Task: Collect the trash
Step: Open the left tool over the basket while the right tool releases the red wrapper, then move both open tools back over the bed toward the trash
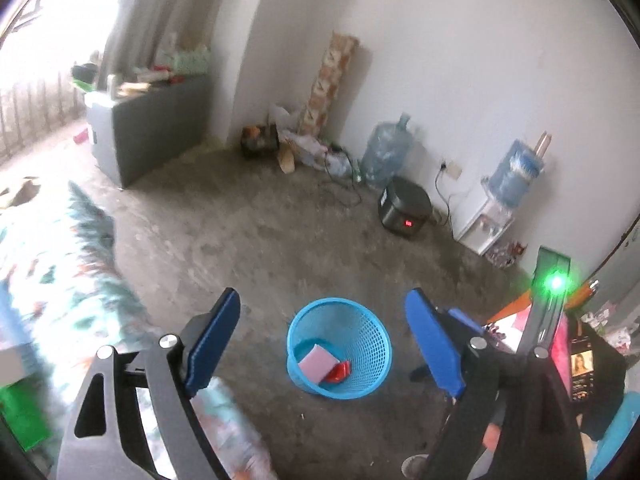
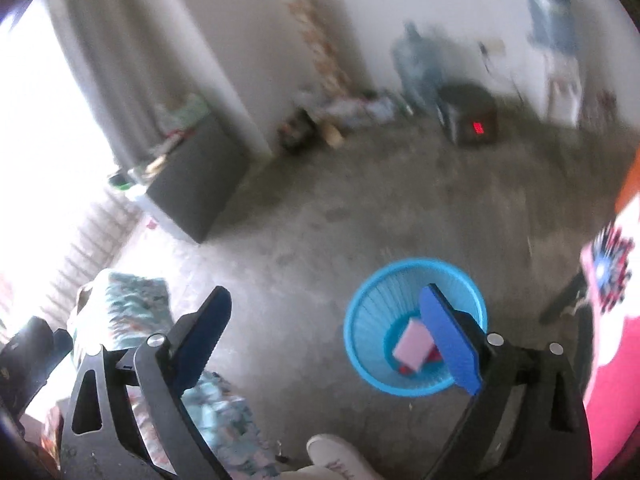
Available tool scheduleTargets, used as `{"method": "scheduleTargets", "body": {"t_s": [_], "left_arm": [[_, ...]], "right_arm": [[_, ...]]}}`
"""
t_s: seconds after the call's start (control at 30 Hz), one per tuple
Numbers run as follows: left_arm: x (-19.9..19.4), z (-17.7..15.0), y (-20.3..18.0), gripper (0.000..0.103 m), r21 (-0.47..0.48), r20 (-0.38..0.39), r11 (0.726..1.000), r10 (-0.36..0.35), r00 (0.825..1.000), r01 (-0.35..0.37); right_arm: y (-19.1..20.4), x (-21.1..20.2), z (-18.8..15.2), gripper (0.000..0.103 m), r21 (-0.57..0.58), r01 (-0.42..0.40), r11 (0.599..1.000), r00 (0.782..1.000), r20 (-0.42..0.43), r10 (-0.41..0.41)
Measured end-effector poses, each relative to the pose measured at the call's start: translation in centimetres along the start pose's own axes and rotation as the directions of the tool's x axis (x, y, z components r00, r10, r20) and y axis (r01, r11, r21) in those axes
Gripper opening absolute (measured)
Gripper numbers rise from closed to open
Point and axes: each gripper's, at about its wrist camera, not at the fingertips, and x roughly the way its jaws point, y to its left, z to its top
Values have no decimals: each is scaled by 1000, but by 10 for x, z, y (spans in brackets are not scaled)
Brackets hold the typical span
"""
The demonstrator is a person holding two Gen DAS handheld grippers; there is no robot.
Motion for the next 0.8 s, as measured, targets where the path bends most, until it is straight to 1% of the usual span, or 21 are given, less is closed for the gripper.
{"method": "scheduleTargets", "body": {"t_s": [0.1, 0.2, 0.27, 0.3, 0.33, 0.37, 0.4, 0.43, 0.5, 0.57, 0.6, 0.63, 0.7, 0.77, 0.8], "left_arm": [[-42, -16, 17, 84, -24, 32, 999, 28, 999, -28], [-77, -32, 38, 85, -59, 40, 997, 46, 998, -44], [-108, -45, 56, 89, -99, 61, 992, 82, 995, -75], [-118, -50, 62, 95, -113, 75, 990, 95, 993, -87], [-135, -56, 70, 98, -134, 100, 985, 119, 988, -105], [-153, -61, 79, 98, -157, 124, 979, 149, 981, -129], [-161, -64, 83, 98, -167, 133, 975, 167, 977, -144], [-176, -69, 93, 98, -182, 141, 968, 201, 969, -174], [-198, -76, 108, 98, -211, 149, 956, 236, 960, -202], [-221, -85, 123, 98, -252, 159, 939, 277, 948, -232], [-232, -91, 132, 98, -268, 164, 933, 288, 944, -238], [-240, -96, 139, 98, -275, 163, 932, 288, 944, -237], [-257, -109, 155, 98, -285, 167, 931, 282, 945, -227], [-269, -120, 166, 98, -308, 170, 919, 307, 936, -246], [-276, -129, 172, 98, -324, 174, 913, 315, 933, -248]], "right_arm": [[27, -28, -4, 95, -78, -14, 997, 999, 49, 18], [51, -51, -14, 95, -141, -32, 989, 995, 84, 44], [71, -64, -23, 95, -192, -54, 980, 992, 103, 75], [78, -67, -28, 95, -216, -59, 975, 991, 108, 83], [85, -68, -32, 95, -235, -56, 970, 990, 110, 84], [98, -70, -38, 95, -264, -29, 964, 992, 110, 60], [107, -72, -42, 95, -282, -11, 959, 993, 110, 44], [118, -73, -48, 95, -312, 2, 950, 993, 110, 34], [138, -75, -59, 95, -370, -10, 929, 993, 103, 52], [154, -76, -70, 95, -424, -12, 906, 993, 99, 59], [163, -75, -77, 95, -457, -13, 889, 993, 96, 64], [170, -74, -82, 95, -486, -13, 874, 994, 92, 66], [184, -71, -93, 95, -537, -39, 843, 994, 68, 90], [196, -69, -100, 95, -556, -79, 827, 992, 34, 118], [201, -67, -104, 95, -565, -120, 816, 989, 1, 146]]}}
